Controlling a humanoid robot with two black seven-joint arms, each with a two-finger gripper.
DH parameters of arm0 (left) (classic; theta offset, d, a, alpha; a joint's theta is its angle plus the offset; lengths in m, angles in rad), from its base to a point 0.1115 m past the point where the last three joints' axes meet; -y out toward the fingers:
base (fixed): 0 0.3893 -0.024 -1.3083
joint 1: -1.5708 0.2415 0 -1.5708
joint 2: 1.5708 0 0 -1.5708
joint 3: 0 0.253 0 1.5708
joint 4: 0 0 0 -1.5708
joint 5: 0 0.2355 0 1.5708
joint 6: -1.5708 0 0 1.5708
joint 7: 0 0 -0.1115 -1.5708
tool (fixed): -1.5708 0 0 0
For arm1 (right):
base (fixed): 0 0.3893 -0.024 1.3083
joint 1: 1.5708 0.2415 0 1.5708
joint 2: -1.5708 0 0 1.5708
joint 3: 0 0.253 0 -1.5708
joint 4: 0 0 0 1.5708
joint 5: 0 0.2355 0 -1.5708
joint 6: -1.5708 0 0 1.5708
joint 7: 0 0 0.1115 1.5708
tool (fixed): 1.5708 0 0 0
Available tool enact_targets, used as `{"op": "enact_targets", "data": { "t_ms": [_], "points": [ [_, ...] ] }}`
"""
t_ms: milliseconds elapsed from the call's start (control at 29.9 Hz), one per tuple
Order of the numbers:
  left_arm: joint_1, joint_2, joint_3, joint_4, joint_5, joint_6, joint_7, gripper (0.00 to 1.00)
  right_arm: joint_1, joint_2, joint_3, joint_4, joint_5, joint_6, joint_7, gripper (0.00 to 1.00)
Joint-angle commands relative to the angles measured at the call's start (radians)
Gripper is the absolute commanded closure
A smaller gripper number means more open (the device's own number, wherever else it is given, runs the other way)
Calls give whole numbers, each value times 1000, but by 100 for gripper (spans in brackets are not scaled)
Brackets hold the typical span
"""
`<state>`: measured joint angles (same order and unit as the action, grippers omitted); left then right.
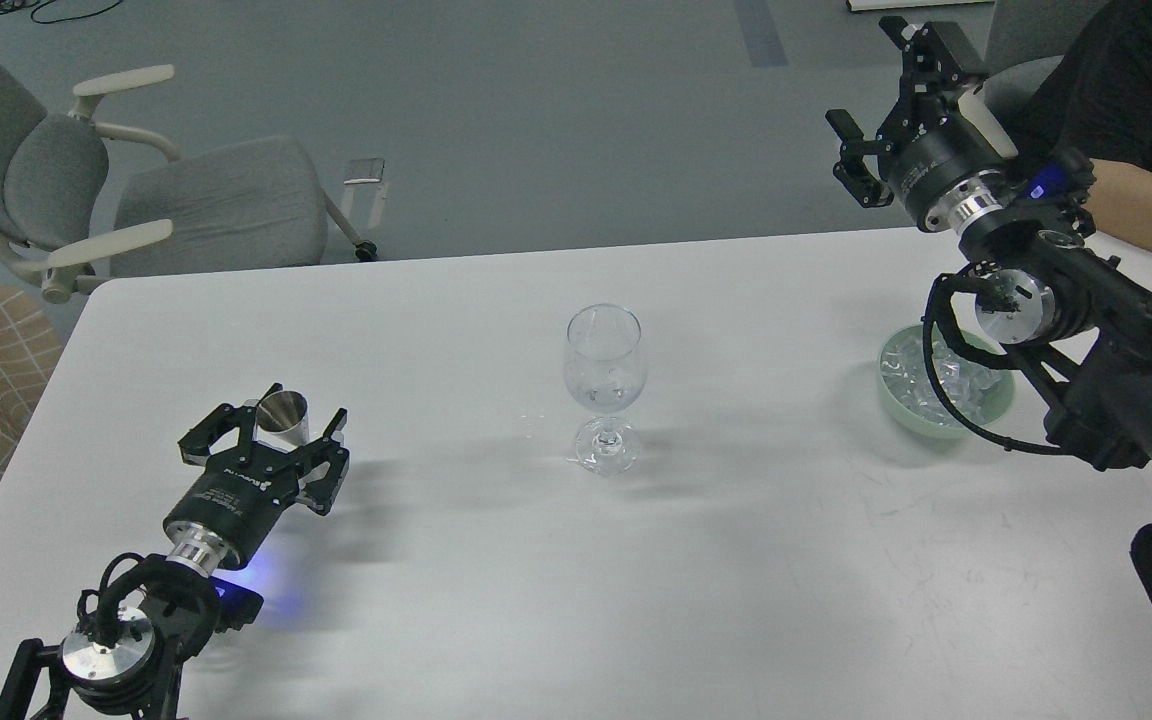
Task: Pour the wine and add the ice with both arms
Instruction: 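Withdraw the left gripper and move the right gripper toward the ice bowl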
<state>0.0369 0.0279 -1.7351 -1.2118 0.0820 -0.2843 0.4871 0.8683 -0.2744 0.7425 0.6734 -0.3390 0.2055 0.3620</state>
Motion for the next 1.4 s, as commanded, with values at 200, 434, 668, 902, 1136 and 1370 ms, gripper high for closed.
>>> {"op": "enact_targets", "data": {
  "t_ms": [200, 434, 668, 902, 1136, 1370],
  "points": [
    [52, 29, -1, -2, -1, -35, 2, 2, 0, 0, 0, 0, 0, 0, 0, 0],
    [156, 96, -18, -6, -19, -134, 2, 2, 0, 0, 0, 2, 0, 0, 0, 0],
    [232, 196, -96, -2, -31, -204, 2, 2, 0, -5, 0, 3, 0, 0, 0, 0],
    [158, 322, -192, 1, -15, -204, 2, 2, 1, -5, 0, 5, 0, 0, 0, 0],
    [-75, 428, -187, 87, 77, -204, -97, 2, 8, -11, 0, 6, -2, 2, 0, 0],
    [-302, 448, -112, 216, 387, -204, -293, 2, 14, -32, -2, 11, -5, 3, 2, 0]
  ]
}}
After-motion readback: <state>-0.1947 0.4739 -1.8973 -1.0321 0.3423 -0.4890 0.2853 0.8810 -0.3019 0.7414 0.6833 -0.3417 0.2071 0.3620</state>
